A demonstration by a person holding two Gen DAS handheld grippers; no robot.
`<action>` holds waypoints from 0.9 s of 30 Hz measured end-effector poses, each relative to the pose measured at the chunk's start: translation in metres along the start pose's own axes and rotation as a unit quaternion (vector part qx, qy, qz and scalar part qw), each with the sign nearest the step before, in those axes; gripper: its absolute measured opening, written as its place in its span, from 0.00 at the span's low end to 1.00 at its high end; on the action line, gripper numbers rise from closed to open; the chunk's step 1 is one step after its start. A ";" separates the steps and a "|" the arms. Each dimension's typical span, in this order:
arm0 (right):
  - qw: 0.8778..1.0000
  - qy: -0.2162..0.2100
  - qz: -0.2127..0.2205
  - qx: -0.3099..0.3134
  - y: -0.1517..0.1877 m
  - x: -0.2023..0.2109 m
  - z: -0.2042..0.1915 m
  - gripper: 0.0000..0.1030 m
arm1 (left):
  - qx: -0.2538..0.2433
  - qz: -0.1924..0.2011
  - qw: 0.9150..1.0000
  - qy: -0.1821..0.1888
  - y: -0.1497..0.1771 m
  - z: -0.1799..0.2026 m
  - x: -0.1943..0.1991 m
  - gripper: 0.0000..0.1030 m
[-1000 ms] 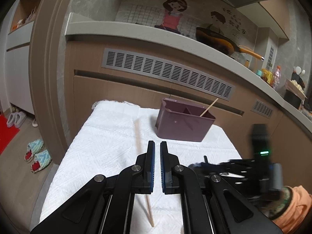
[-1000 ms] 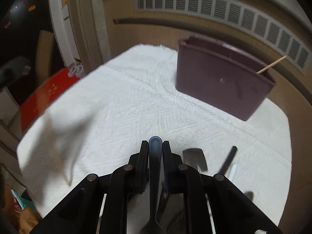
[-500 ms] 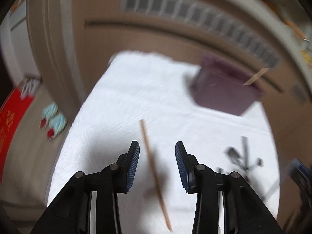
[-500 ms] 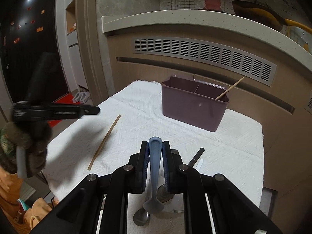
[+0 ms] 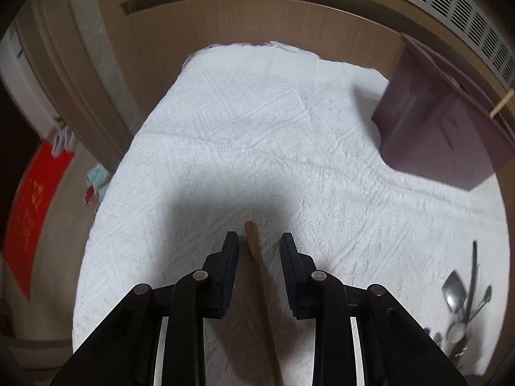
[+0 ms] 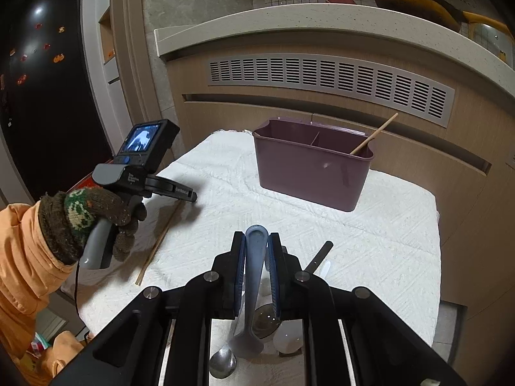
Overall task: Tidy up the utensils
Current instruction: 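Carry the chopstick with the left tool and the blue paddle with the right tool into the caddy, release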
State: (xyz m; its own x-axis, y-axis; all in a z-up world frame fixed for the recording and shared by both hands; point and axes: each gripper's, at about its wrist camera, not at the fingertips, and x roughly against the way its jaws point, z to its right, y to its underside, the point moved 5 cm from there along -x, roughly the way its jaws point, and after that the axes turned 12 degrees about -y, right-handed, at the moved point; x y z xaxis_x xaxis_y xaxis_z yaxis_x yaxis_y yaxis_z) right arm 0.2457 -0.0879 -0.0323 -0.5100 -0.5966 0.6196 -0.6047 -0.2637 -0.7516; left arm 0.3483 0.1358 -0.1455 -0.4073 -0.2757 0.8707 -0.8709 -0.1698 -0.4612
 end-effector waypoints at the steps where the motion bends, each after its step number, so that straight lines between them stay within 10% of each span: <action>1: 1.000 0.001 0.001 -0.001 0.000 0.001 0.001 0.12 | -0.008 0.010 1.000 -0.001 0.002 0.003 0.003 0.15; 12: 1.000 0.018 0.022 0.006 -0.004 0.027 -0.002 0.12 | -0.023 0.161 0.983 0.080 0.033 0.017 0.123 0.06; 27: 0.984 0.053 0.159 0.055 -0.146 0.109 0.002 0.12 | 0.013 0.397 0.898 0.188 -0.085 0.014 0.339 0.06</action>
State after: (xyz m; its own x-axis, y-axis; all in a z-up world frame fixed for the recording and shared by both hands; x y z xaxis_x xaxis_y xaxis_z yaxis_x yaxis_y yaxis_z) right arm 0.2796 -0.1163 0.1444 -0.7271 -0.5811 0.3655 -0.3373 -0.1614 -0.9275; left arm 0.2885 0.0436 0.1863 -0.9655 0.0187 0.2597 -0.2604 -0.0833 -0.9619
